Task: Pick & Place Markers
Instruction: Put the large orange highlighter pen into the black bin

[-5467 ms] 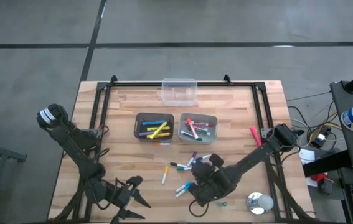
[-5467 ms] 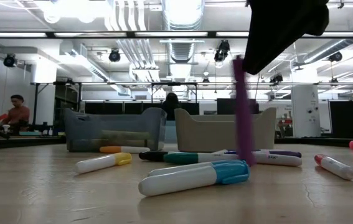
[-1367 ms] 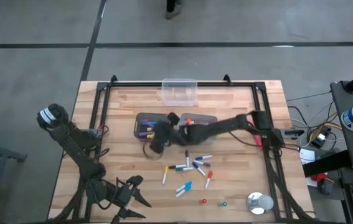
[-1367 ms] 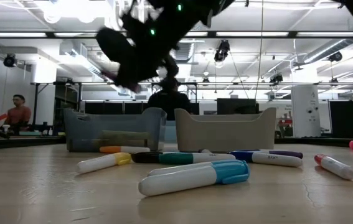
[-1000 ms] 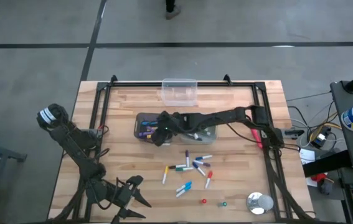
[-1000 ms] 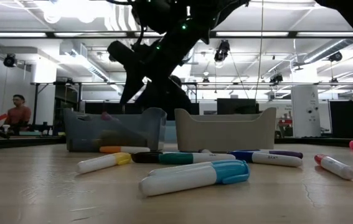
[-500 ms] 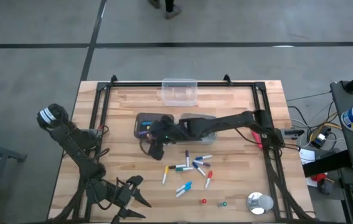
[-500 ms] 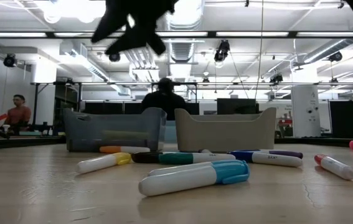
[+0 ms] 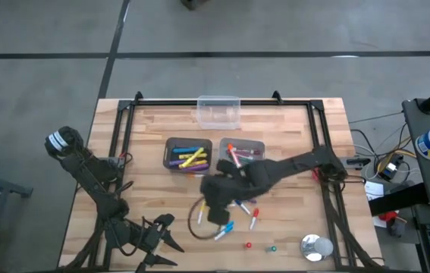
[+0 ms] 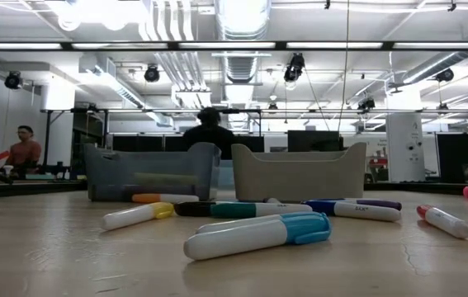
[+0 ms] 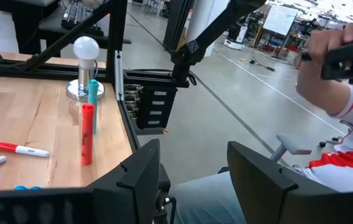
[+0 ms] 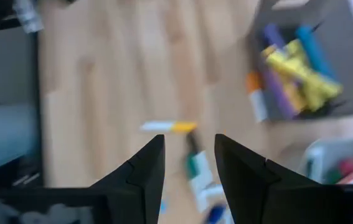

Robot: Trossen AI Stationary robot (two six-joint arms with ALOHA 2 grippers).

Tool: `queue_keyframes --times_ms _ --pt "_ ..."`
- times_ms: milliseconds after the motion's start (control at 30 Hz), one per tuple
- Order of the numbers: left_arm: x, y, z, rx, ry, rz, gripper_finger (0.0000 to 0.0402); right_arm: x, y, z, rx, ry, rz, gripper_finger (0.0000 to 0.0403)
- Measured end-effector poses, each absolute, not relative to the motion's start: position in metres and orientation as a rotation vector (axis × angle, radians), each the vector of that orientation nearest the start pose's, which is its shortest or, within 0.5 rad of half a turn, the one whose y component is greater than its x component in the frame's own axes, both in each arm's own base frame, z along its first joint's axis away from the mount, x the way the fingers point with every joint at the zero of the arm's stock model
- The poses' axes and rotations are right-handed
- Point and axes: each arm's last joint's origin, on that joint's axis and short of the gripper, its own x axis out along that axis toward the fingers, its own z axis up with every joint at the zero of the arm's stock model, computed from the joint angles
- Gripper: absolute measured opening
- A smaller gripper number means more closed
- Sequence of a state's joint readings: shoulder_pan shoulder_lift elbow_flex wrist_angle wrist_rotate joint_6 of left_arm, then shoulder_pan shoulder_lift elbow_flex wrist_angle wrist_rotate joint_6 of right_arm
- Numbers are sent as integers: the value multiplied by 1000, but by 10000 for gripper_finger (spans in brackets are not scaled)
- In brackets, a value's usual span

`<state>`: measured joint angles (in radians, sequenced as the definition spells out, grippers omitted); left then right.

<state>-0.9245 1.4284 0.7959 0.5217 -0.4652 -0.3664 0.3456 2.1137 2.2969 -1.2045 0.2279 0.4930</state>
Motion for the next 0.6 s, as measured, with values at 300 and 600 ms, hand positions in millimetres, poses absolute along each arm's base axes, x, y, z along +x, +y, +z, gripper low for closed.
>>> queue_keyframes --times_ms 300,600 --pt "196 -239 258 -288 169 -437 181 378 207 354 242 1075 13 132" --pt "196 -239 258 -286 168 -437 181 348 255 330 232 1161 7 132"
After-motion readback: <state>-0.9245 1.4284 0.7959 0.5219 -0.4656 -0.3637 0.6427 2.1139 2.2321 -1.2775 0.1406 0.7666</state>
